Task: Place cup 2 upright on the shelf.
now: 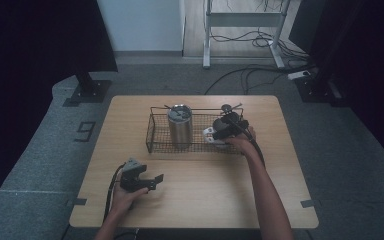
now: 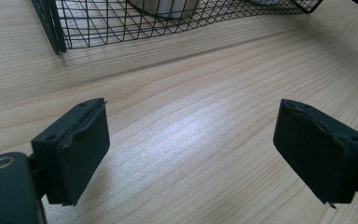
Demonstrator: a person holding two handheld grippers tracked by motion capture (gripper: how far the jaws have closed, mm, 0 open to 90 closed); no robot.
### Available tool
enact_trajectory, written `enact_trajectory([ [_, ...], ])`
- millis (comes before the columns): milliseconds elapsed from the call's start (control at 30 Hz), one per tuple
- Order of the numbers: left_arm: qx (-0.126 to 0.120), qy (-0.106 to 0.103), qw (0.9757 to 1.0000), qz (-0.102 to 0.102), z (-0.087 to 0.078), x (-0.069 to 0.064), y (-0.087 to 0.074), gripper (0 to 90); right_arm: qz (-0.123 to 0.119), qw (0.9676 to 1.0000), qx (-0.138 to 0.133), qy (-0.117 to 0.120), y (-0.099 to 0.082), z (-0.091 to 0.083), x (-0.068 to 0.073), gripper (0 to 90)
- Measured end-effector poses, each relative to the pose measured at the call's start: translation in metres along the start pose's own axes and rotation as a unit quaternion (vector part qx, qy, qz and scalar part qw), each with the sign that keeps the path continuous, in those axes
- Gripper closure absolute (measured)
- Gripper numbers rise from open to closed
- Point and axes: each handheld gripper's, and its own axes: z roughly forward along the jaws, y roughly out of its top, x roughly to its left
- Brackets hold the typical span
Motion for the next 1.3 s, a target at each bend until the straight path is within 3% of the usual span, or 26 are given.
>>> enact_trajectory([
  [167, 0.001, 0.000, 1.0000, 0.002, 0.001, -0.001, 0.000, 10.8, -0.004, 1.0000, 0.001, 0.001, -0.003, -0.004, -0.002, 0.0],
  [467, 0.001, 0.001, 1.0000, 0.001, 0.001, -0.001, 0.000, 10.8, 0.002, 0.9995, -0.030, 0.009, -0.011, -0.011, -0.005, 0.0],
  [700, 0.001, 0.001, 1.0000, 0.001, 0.001, -0.001, 0.000, 10.8, 0.001, 0.9988, -0.049, -0.007, -0.017, -0.017, -0.006, 0.0],
  [967, 0.003, 0.001, 1.0000, 0.003, 0.002, -0.003, 0.000, 10.8, 0.015, 0.9958, -0.090, -0.003, -0.023, -0.031, -0.009, 0.0],
  [1133, 0.004, 0.002, 1.0000, 0.003, 0.002, -0.002, 0.000, 10.8, 0.015, 0.9940, -0.108, -0.014, -0.029, -0.040, -0.009, 0.0],
  [1300, 0.003, 0.002, 1.0000, 0.003, 0.002, -0.003, 0.000, 10.8, 0.021, 0.9905, -0.135, -0.013, -0.037, -0.049, -0.011, 0.0],
])
